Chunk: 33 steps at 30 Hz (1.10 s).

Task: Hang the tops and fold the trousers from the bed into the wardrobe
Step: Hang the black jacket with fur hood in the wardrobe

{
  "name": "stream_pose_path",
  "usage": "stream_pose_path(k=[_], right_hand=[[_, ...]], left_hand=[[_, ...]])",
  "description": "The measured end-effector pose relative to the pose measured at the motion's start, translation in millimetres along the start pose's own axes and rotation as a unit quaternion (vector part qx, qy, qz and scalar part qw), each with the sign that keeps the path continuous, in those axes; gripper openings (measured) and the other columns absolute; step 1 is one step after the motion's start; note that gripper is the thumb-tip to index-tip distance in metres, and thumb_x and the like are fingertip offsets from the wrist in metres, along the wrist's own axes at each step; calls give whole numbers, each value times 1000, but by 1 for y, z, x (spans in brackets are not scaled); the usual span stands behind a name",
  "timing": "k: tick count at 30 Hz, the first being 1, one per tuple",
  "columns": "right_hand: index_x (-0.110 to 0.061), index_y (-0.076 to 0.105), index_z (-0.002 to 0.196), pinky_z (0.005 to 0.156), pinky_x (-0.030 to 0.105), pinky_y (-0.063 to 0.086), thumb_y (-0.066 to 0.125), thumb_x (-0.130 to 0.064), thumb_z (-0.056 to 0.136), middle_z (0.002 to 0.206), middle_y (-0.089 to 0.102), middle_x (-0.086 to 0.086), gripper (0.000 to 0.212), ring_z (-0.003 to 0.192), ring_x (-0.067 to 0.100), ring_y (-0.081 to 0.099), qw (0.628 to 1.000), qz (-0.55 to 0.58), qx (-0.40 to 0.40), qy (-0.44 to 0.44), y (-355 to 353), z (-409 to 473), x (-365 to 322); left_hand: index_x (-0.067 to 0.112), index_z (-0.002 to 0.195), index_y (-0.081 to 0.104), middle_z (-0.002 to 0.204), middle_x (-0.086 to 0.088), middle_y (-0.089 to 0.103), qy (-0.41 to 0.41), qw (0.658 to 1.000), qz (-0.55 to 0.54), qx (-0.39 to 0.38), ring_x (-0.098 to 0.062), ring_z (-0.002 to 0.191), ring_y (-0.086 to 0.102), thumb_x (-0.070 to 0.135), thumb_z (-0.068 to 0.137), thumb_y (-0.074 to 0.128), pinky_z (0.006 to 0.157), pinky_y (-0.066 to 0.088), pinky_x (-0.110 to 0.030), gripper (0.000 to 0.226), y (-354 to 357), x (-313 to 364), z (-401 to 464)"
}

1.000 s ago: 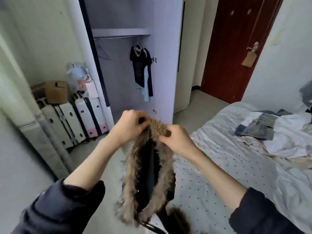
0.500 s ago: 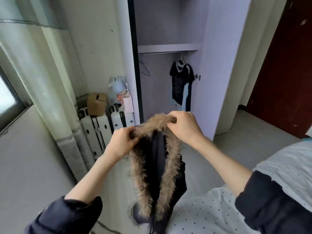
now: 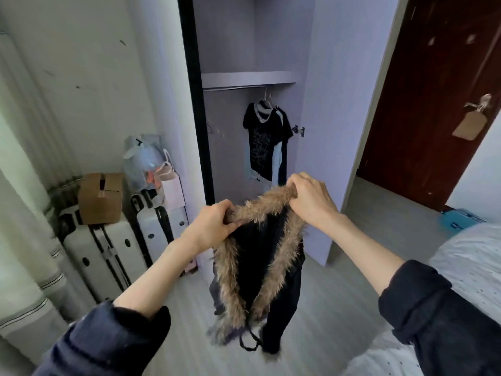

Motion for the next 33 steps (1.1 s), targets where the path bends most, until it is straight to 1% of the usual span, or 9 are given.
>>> stream_pose_path(k=[3, 6, 11, 16, 19, 22, 26, 30, 33], right_hand=[[-6, 60, 104, 81, 33, 42, 48, 4, 86, 99, 44, 2, 24, 96, 27, 49, 999, 24, 6, 46, 16, 42, 3], [-5, 58, 100, 82, 36, 43, 47, 3, 86, 104, 44, 6, 20, 96, 30, 48, 997, 3, 28, 66, 22, 63, 15], [-8, 54, 100, 83, 35, 37, 54, -3, 85, 102, 48, 5, 17, 95, 30, 48, 992, -21, 32, 124, 43, 98, 64], [-11, 56, 102, 81, 36, 31, 56, -18, 88, 91, 62, 6, 15, 90, 28, 53, 990, -32, 30, 131, 80, 151, 111], [-10, 58, 99, 79, 35, 30, 53, -11, 87, 95, 60, 6, 13, 91, 28, 55, 992, -24, 8, 121, 100, 198, 142], [-13, 59, 85, 83, 36, 34, 51, -5, 85, 91, 51, 4, 11, 92, 28, 53, 994, -24, -30, 107, 111, 258, 187], [-11, 62, 99, 82, 34, 40, 52, -11, 89, 91, 51, 3, 14, 93, 27, 56, 996, -34, -46, 74, 119, 306, 222], [-11, 61, 116, 90, 33, 35, 57, -11, 89, 108, 61, 4, 28, 98, 28, 59, 999, -24, -14, 23, 126, 380, 257], [-10, 64, 110, 89, 36, 34, 63, -7, 85, 105, 65, 6, 25, 91, 30, 61, 1000, 4, 2, -29, 139, 421, 265]], left_hand=[[14, 93, 48, 74, 4, 53, 31, 999, -4, -14, -22, 75, 53, 28, 89, 62, 61, 31, -23, 20, 5, -17, 44], [11, 103, 54, 78, 0, 59, 57, 998, -21, 6, -25, 78, 58, 17, 90, 57, 64, 39, -27, 15, 12, -17, 75], [11, 100, 59, 72, 8, 57, 62, 987, -138, 57, -5, 59, 51, 8, 88, 55, 54, 37, -8, 13, 19, -8, 141], [21, 90, 57, 70, 13, 56, 54, 978, -182, 87, 0, 59, 50, 5, 88, 54, 55, 37, -3, 16, 32, -3, 213], [17, 100, 61, 85, 4, 59, 30, 982, -154, 106, -5, 71, 50, 8, 89, 55, 61, 36, -8, 15, 48, -10, 260], [13, 112, 61, 100, -1, 52, -35, 983, -113, 144, -10, 85, 46, 12, 90, 56, 70, 29, -12, 22, 67, -23, 325], [11, 110, 61, 111, -6, 57, -98, 981, -82, 146, -19, 92, 54, 13, 89, 57, 77, 40, -25, 22, 84, -34, 377], [12, 104, 58, 106, -6, 61, -129, 985, 3, 113, -29, 91, 58, 10, 87, 55, 71, 46, -35, 17, 102, -48, 444], [12, 108, 55, 107, -6, 58, -139, 986, 64, 73, -32, 93, 57, 6, 87, 50, 73, 45, -36, 22, 115, -66, 472]])
Point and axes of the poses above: each hand's wrist, its own z-axis towards the middle knuckle, its own y-axis out of the palm, x = y × z, the point moved 3 cm from there along z, towards the middle knuckle
